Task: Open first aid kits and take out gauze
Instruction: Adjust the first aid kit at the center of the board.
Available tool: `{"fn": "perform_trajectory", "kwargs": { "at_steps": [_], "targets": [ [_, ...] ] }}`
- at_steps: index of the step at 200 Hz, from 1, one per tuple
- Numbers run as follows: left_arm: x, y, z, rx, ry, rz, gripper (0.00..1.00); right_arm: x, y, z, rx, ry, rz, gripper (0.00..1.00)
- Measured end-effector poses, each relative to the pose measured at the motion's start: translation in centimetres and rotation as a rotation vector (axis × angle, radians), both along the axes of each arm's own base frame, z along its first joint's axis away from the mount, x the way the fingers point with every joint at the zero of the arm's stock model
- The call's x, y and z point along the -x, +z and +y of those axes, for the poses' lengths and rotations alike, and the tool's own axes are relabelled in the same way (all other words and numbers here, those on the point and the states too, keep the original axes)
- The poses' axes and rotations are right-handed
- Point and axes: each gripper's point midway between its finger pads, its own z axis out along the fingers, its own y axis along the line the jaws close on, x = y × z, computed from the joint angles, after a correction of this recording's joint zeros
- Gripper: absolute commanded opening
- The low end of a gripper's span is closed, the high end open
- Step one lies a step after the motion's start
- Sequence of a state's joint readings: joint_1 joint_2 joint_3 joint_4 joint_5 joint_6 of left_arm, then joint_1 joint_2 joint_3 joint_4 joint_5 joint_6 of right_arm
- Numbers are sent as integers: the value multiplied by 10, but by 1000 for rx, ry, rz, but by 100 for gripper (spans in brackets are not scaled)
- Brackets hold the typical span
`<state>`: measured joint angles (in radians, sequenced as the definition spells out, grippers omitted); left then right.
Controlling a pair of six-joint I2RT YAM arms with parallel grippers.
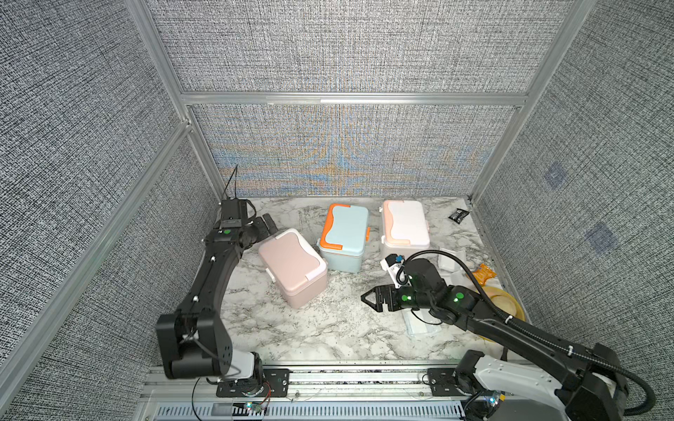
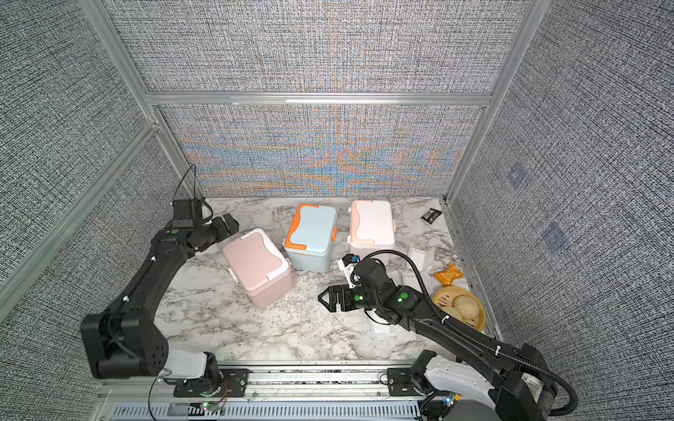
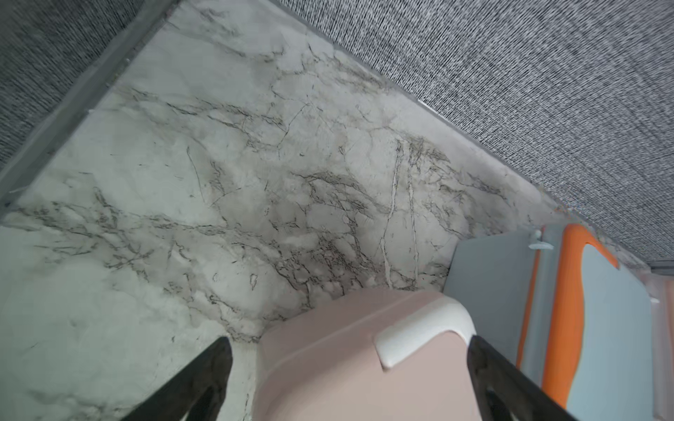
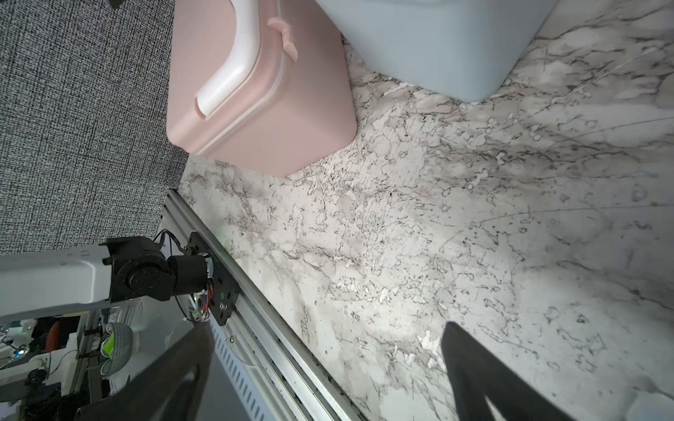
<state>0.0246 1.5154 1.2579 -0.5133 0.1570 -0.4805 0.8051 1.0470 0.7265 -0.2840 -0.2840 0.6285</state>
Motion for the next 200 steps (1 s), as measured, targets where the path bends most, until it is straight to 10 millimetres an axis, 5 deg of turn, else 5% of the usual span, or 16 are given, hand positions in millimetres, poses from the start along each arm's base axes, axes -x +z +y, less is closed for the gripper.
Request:
{"fn": "perform_trajectory", "kwargs": {
  "at_steps": [24,36,79,138,200],
  "targets": [
    [-7,-30,-8,102,-52,84,98,8,-5,3,15,18,-8,98],
    [5,-46,-21,180,-80,123,97,9,-11,2,33,12,-8,97],
    [55,-52,-50,328,-128,74,98,4,-19,11,48,13,-6,95],
    [103,-24,-94,394,-225,-33,98,-7,-18,24,-11,-34,0,87],
    [154,-6,-127,464,-340,-115,100,-18,-6,8,-43,-146,-54,82]
  ]
}}
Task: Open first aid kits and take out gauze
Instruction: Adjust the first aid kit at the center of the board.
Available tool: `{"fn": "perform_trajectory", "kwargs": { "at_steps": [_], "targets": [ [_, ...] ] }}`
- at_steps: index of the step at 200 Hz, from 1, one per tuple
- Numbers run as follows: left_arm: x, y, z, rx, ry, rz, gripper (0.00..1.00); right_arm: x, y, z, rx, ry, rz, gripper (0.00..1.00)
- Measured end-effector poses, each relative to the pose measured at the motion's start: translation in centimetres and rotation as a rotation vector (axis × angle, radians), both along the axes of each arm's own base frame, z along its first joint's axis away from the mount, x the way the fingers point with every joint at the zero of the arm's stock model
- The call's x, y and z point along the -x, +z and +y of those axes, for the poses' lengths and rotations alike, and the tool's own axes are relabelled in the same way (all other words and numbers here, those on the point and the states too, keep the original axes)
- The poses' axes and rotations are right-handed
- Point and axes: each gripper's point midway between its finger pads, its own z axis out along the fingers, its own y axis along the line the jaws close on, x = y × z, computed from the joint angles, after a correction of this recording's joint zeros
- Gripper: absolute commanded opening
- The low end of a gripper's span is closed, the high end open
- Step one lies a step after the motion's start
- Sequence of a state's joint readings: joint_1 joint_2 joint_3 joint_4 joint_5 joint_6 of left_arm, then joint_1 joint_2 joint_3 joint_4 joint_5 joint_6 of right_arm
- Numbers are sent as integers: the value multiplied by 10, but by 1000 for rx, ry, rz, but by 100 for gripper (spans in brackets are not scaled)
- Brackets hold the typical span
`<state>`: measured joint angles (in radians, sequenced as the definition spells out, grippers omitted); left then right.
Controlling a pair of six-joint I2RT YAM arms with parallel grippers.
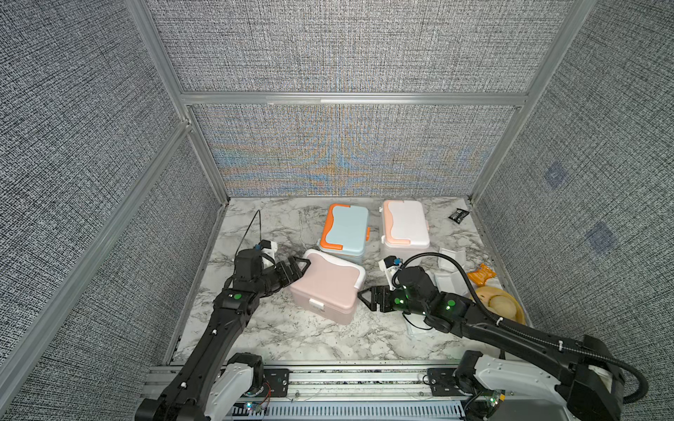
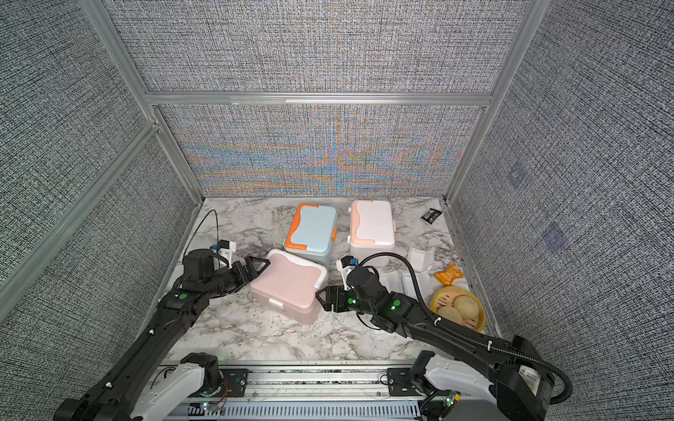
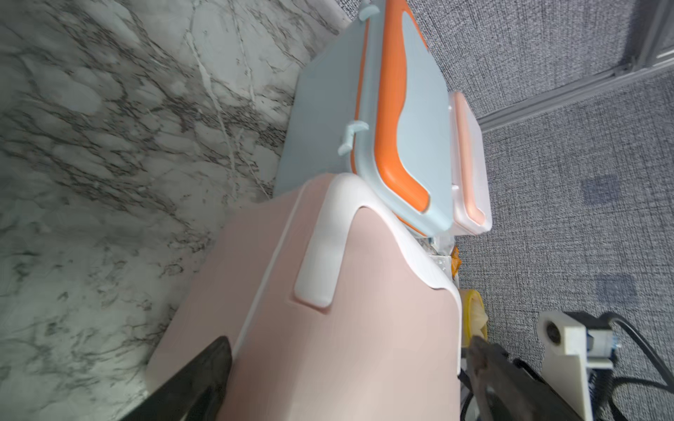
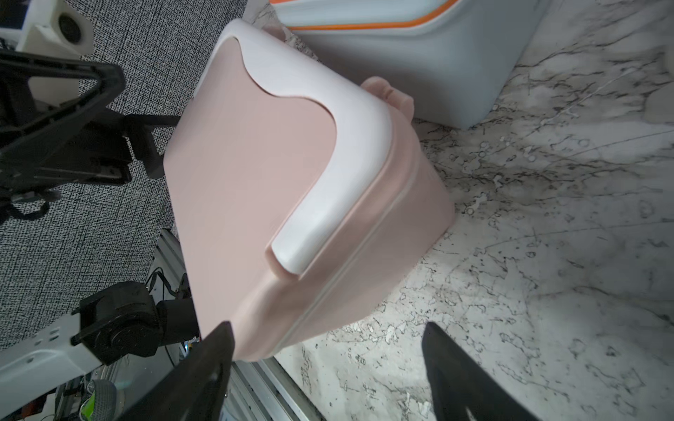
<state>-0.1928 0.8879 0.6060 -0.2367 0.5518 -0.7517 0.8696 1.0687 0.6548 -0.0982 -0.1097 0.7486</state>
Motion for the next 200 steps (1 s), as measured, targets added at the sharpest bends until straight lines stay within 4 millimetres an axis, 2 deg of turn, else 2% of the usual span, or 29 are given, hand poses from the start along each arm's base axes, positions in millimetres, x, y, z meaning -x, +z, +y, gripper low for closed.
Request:
{"fn": "perform_trajectory", "kwargs": {
  "at_steps": [28,58,76,99,118,138,173,200],
  "targets": [
    [0,21,6,-29,24,-76,100,-2,-1,-1,2,-11,2,82],
    [-15,26,15,-106,65,-79,100,-4,-3,7,11,12,24,81],
    [-29,20,12,-116,56,-37,100,-3,-2,15,4,41,37,77],
    [-32,9,1,-93,2,11,99,-2,1,25,-5,80,53,70],
    [-17,3,-15,-50,-72,25,100,-1,2,34,-13,112,73,65],
    [-6,2,-17,-60,-80,-15,100,-3,-5,37,13,111,119,55],
    [12,0,-7,-77,-28,-85,100,-18,-6,42,20,90,156,53],
    [30,-1,-6,-55,-9,-108,100,-38,-6,41,20,62,161,54]
  ]
}}
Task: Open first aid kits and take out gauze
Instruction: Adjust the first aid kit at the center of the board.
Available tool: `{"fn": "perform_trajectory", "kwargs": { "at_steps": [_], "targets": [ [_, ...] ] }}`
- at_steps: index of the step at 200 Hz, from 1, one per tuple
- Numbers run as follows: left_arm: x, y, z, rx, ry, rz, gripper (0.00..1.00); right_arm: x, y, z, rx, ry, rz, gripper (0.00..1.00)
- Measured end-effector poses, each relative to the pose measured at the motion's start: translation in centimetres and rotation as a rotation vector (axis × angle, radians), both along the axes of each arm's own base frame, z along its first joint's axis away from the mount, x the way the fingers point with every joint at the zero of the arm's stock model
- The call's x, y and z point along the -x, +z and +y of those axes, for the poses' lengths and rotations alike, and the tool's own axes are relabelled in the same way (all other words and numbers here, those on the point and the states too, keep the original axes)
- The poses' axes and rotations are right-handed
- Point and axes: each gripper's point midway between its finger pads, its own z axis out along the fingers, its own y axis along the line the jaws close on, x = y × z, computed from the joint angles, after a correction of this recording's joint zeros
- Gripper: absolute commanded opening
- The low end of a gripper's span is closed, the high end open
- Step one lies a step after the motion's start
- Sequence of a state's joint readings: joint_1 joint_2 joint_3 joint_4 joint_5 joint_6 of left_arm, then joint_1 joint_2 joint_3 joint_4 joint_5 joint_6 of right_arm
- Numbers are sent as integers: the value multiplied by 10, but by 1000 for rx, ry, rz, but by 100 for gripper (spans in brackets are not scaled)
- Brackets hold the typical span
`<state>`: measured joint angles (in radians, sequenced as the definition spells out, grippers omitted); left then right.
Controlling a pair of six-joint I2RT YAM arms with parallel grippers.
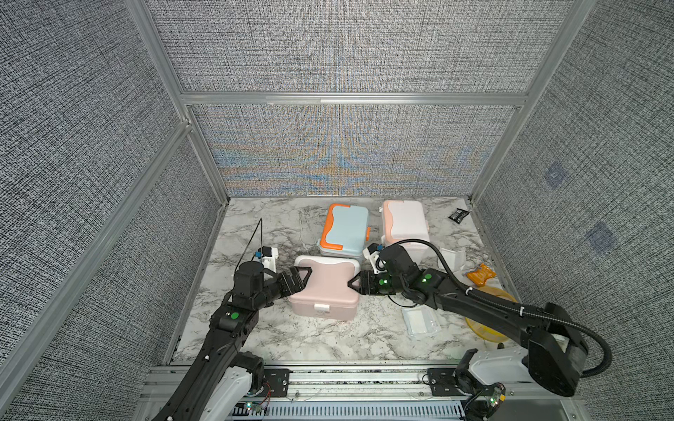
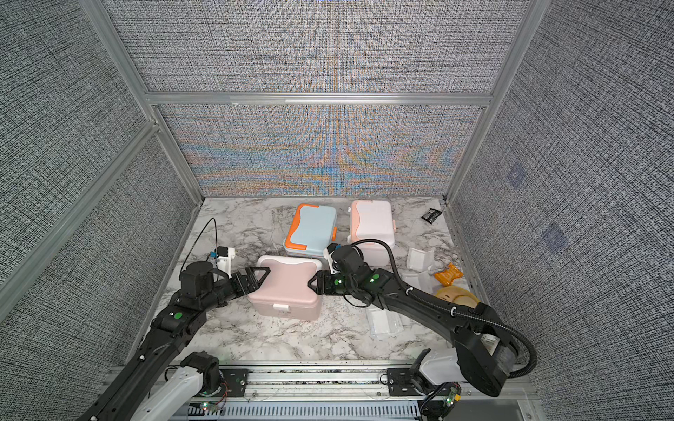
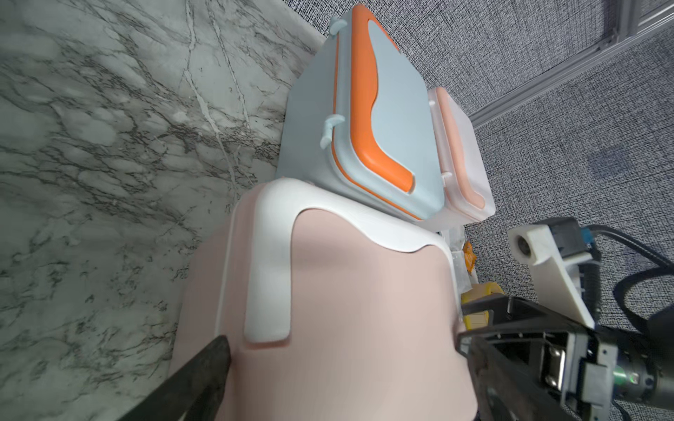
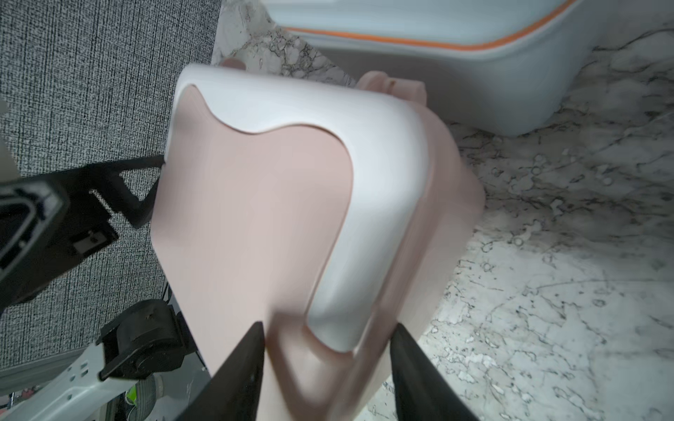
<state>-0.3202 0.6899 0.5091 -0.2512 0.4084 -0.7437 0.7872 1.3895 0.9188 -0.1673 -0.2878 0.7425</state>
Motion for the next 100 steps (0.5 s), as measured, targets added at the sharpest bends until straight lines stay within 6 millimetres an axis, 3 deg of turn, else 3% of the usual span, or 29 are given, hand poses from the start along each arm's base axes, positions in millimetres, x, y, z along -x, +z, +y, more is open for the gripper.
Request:
{"fn": "perform_trajectory", "kwargs": {
  "at_steps": [31,51,79,100],
  "targets": [
    [22,2,-8,57,-26,9,100,-23,4,-8,24,-31,-34,58],
    [41,4,-15,77,-93,46,100,-32,9,-14,44,-31,-40,69],
    [56,12,-12,41,-126,50,100,-22,30,-25,12,5,-78,86],
    [56,23,-5,-4,-108,23,100,-5,31,-43,19,12,-85,92]
  ]
}}
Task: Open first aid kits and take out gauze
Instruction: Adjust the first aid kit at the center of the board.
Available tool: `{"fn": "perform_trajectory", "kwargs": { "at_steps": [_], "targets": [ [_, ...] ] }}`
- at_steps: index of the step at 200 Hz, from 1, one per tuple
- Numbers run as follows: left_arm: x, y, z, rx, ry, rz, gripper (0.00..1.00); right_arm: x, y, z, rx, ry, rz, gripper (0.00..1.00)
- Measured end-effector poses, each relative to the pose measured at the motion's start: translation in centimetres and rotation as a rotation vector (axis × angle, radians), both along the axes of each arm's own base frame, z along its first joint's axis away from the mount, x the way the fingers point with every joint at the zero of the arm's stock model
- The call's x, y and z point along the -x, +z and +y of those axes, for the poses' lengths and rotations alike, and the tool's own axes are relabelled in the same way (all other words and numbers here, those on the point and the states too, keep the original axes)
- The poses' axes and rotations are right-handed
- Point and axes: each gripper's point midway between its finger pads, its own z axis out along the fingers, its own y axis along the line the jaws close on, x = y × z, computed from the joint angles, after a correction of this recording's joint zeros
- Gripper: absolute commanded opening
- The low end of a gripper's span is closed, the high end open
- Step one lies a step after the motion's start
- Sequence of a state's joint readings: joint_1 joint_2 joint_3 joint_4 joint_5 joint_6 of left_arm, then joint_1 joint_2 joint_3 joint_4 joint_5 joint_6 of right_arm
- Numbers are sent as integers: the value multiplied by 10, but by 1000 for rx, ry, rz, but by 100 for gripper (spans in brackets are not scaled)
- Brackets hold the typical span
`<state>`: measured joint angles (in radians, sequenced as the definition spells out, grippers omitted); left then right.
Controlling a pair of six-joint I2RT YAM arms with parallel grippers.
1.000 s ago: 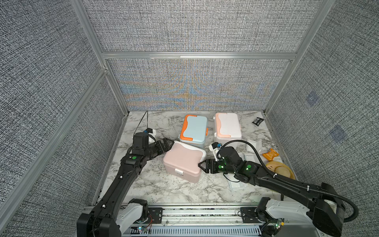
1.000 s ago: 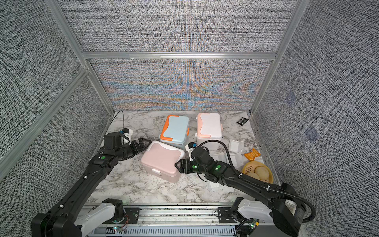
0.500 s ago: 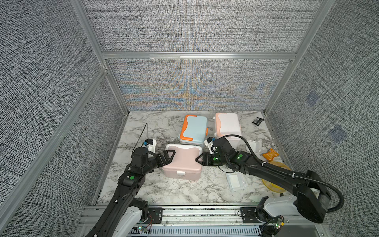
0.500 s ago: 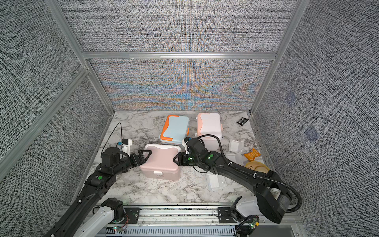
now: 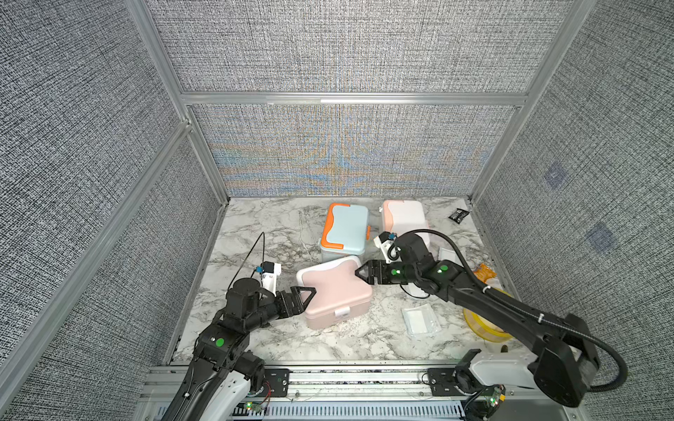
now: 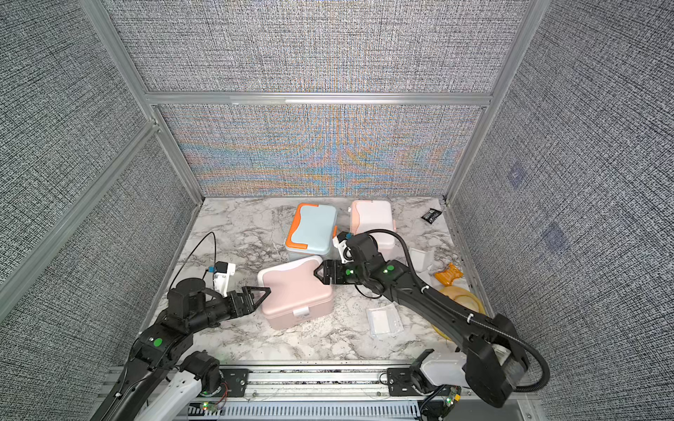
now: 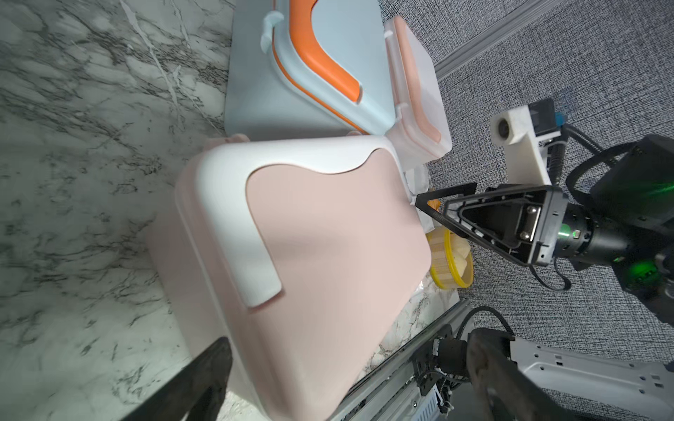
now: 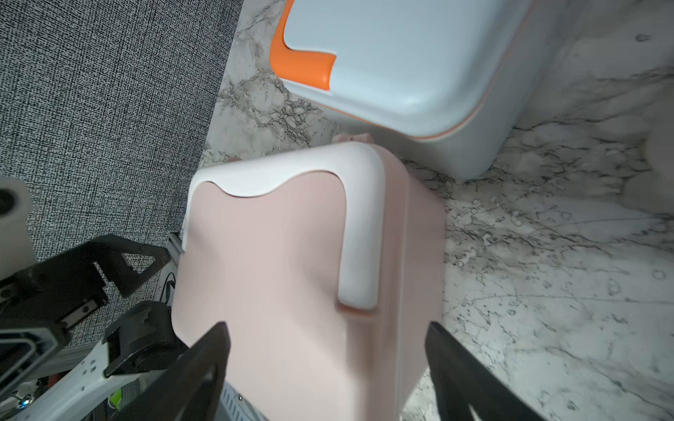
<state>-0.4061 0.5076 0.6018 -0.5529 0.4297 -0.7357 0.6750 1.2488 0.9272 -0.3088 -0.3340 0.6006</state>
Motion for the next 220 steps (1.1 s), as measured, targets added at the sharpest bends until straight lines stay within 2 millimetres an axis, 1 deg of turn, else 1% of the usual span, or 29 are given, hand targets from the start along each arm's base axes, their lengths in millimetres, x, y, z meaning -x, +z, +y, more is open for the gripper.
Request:
{"fn": "perform_trajectory", "kwargs": {
  "at_steps": [19,33,46,68,89,98,109,123,141,151,163,191,220],
  "targets": [
    [-9,5,5,-49,30,-11,100,20,0,-12,-6,16,-7,93],
    [-20,9,5,-87,37,-8,100,34,0,-20,-19,29,-10,93],
    [-32,10,3,-122,45,-7,100,46,-1,-22,-29,51,-8,93],
    [-57,10,-4,-163,41,0,100,73,-1,-15,-49,132,-3,95],
    [-84,2,-17,-192,20,21,100,93,-6,-4,-62,206,6,96],
    [-95,-3,-25,-194,-2,35,100,97,-9,-1,-64,222,14,97],
    [-105,-10,-34,-195,-32,66,100,98,-14,3,-64,225,25,97],
    [-111,-17,-44,-189,-70,93,100,96,-24,8,-59,218,55,96],
    [-108,-22,-54,-180,-119,82,100,90,-32,16,-56,204,82,96],
    [-102,-23,-59,-164,-139,66,100,86,-34,20,-57,196,91,96],
    [-90,-25,-61,-150,-158,60,100,81,-33,25,-63,186,100,95],
    [-57,-34,-57,-122,-173,75,100,67,-31,34,-60,159,95,95],
    [-36,-39,-49,-102,-155,79,100,51,-31,43,-50,130,93,95]
  ]
}}
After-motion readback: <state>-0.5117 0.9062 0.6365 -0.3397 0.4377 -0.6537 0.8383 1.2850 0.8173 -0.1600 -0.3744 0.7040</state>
